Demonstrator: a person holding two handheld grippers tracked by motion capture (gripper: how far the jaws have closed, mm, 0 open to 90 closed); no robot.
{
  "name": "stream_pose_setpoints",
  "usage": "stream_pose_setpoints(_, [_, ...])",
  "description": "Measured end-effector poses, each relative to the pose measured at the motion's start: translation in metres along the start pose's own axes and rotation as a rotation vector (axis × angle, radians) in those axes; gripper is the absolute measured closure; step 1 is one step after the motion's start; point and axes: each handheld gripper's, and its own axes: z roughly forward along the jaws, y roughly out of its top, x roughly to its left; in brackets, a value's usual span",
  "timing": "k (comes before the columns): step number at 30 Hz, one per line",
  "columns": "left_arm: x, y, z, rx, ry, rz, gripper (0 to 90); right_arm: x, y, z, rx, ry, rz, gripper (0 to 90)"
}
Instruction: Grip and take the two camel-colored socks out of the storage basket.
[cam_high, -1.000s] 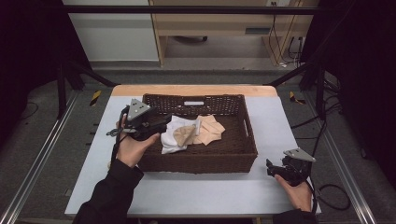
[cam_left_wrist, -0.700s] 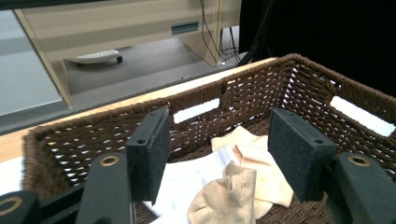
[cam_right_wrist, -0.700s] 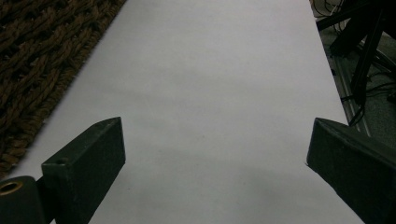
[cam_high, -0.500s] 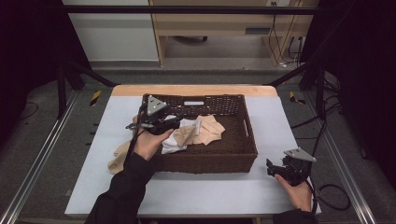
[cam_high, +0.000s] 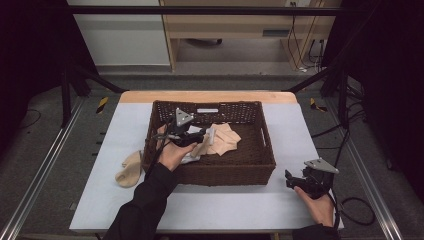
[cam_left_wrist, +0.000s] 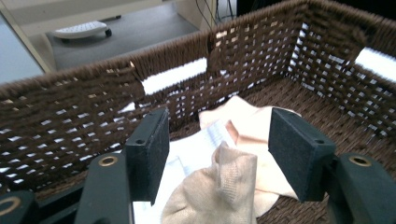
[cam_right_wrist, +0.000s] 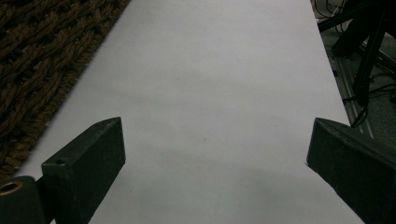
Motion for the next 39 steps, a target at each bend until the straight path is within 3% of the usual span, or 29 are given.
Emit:
stream_pose_setpoints(7, [-0.005, -0.010, 0.014, 0.056, -0.003, 0.030, 37.8, 0.000, 0.000, 0.000, 0.002, 0.000, -0.001, 4.7])
stream_pose_setpoints(13, [-0.005, -0.014, 0.019, 0.097, -0.003, 0.025, 37.2, 0.000, 0.000, 0.001, 0.005, -0.003, -0.003, 4.7])
stream_pose_setpoints(20, [-0.007, -0.019, 0.024, 0.169, -0.001, 0.080, 38.4, 0.000, 0.000, 0.001, 0.006, -0.005, -0.005, 4.7])
stream_pose_setpoints(23, [-0.009, -0.020, 0.025, 0.194, -0.001, 0.096, 43.0, 0.000, 0.000, 0.001, 0.007, -0.005, -0.006, 4.7])
stream_pose_setpoints(24, [-0.009, -0.020, 0.025, 0.204, -0.004, 0.093, 50.7, 0.000, 0.000, 0.001, 0.007, -0.005, -0.006, 4.7])
stream_pose_setpoints(31, [-0.008, -0.020, 0.024, 0.256, -0.041, 0.076, 74.0, 0.001, 0.000, 0.000, 0.007, -0.004, -0.003, 4.8])
stream_pose_setpoints(39, [-0.005, -0.019, 0.021, 0.245, -0.053, 0.067, 78.8, 0.000, 0.000, 0.000, 0.010, -0.004, -0.002, 4.8])
